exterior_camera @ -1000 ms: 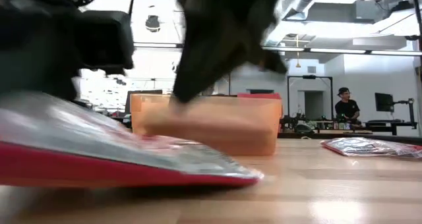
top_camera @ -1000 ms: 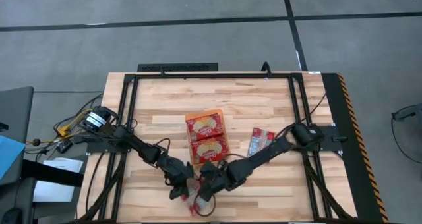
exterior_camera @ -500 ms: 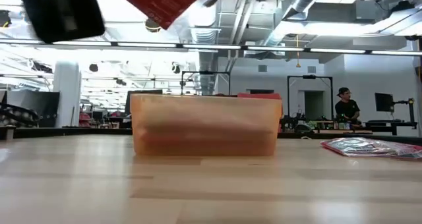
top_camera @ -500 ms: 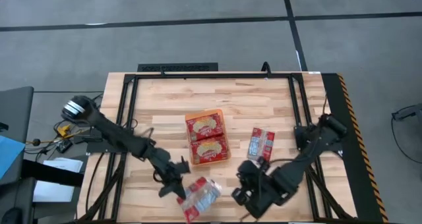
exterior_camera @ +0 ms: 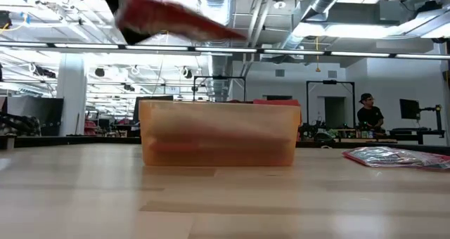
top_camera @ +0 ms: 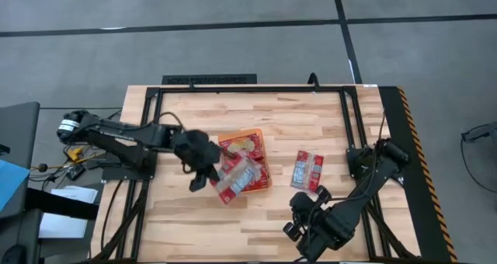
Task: Sort popcorn bags into baskets
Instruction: Put the red popcorn bag into the orange bin
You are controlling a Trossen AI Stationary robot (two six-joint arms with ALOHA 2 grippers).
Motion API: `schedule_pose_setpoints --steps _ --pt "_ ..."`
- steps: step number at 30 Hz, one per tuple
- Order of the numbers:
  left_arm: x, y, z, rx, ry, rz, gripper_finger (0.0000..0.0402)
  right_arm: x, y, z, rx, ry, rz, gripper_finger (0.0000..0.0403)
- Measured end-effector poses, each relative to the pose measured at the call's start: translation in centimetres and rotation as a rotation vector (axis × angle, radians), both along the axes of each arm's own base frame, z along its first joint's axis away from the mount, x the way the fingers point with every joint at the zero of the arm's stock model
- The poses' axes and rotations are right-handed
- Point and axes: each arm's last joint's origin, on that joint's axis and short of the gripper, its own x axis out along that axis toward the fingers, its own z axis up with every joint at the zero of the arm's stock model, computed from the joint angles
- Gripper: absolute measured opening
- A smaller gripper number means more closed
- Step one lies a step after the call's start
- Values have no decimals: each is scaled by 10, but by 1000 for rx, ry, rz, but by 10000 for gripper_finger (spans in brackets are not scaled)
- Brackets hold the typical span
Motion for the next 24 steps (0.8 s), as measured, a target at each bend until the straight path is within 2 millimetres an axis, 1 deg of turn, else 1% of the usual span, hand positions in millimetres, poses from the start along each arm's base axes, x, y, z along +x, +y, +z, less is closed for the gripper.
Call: schedule_pose_setpoints --steps 5,7,10,16,24 --pt "15 29 -19 81 49 -37 0 0 -10 0 -62 61 0 18" --pt "23 38 -25 123 53 -49 0 -1 -13 -1 -78 82 -4 16" --pt "33 46 -35 182 110 -106 0 -2 -16 -7 -90 108 -11 22" --pt "54 50 -44 309 163 -274 0 -4 -17 -14 -81 131 -31 37" --pt "76 51 -56 390 205 -393 0 -4 -17 -16 -73 125 -52 20"
